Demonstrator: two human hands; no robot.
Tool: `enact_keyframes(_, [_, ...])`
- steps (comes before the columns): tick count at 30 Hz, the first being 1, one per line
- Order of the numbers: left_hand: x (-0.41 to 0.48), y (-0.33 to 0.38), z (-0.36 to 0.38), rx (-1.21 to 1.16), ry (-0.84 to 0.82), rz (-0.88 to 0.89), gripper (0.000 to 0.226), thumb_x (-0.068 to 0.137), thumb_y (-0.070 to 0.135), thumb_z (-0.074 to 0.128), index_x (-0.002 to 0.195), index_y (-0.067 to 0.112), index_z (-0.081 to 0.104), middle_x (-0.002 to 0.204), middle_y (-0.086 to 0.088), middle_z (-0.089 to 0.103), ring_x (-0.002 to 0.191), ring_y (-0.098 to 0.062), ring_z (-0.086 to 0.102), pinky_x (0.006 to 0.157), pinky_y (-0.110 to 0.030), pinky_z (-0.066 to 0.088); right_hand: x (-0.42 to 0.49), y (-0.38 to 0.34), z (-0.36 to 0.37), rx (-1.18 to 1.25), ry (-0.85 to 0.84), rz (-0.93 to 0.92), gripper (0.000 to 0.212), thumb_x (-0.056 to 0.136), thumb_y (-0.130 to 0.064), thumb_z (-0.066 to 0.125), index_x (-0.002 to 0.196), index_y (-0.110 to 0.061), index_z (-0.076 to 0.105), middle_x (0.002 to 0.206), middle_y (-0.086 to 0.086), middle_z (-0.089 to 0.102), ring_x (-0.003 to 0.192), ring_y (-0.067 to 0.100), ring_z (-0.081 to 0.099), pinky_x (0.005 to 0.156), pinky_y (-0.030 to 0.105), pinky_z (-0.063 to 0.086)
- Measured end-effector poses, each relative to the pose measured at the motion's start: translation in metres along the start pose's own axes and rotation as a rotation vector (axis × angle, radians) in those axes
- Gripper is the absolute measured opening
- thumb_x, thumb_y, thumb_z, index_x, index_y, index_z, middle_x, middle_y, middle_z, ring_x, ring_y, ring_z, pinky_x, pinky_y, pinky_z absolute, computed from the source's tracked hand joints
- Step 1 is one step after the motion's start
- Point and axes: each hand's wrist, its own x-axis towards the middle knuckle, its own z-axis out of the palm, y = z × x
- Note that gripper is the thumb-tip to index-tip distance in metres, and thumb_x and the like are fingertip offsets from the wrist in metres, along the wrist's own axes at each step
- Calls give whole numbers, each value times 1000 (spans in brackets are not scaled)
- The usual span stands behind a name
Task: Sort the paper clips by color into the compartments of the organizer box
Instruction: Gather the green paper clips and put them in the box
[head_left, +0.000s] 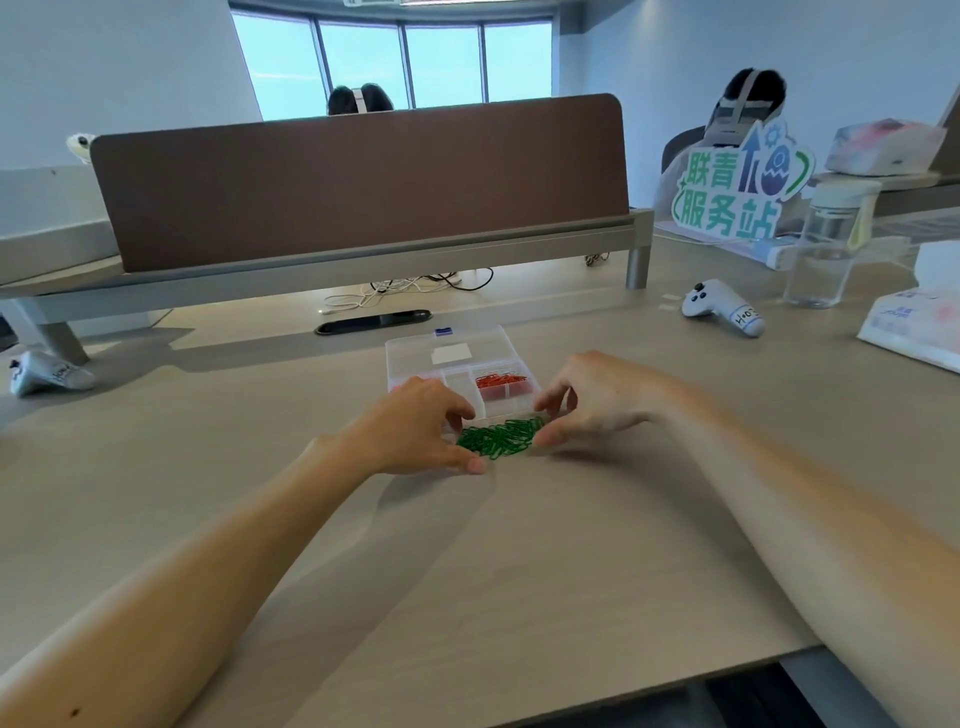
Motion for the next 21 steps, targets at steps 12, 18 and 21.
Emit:
enact_keyframes(12, [29,20,-3,-68,-129,33,30,76,33,78,102,18,73,87,8,68,74,-6,59,74,-21,48,13,-25,13,53,0,-49,30,77,-30,79,106,-23,76,78,-10,65,72,5,56,67,19,44])
enact_keyframes(18, [35,19,-7,-128,-99,78,14,77,23,77,91,21,78,79,7,74,70,-4,66,76,-28,53,16,-18,13,176,62,-62,21,76,-21,80,97,-20,78,61,-22,60,58,-1,56,52,6,37])
enact_keyframes(21, [38,18,-12,-133,-54,82,14,75,23,78,89,23,78,78,9,74,69,-4,66,76,-29,55,19,-16,10,257,67,-56,18,76,-14,80,93,-17,79,57,-16,65,53,1,62,55,9,42])
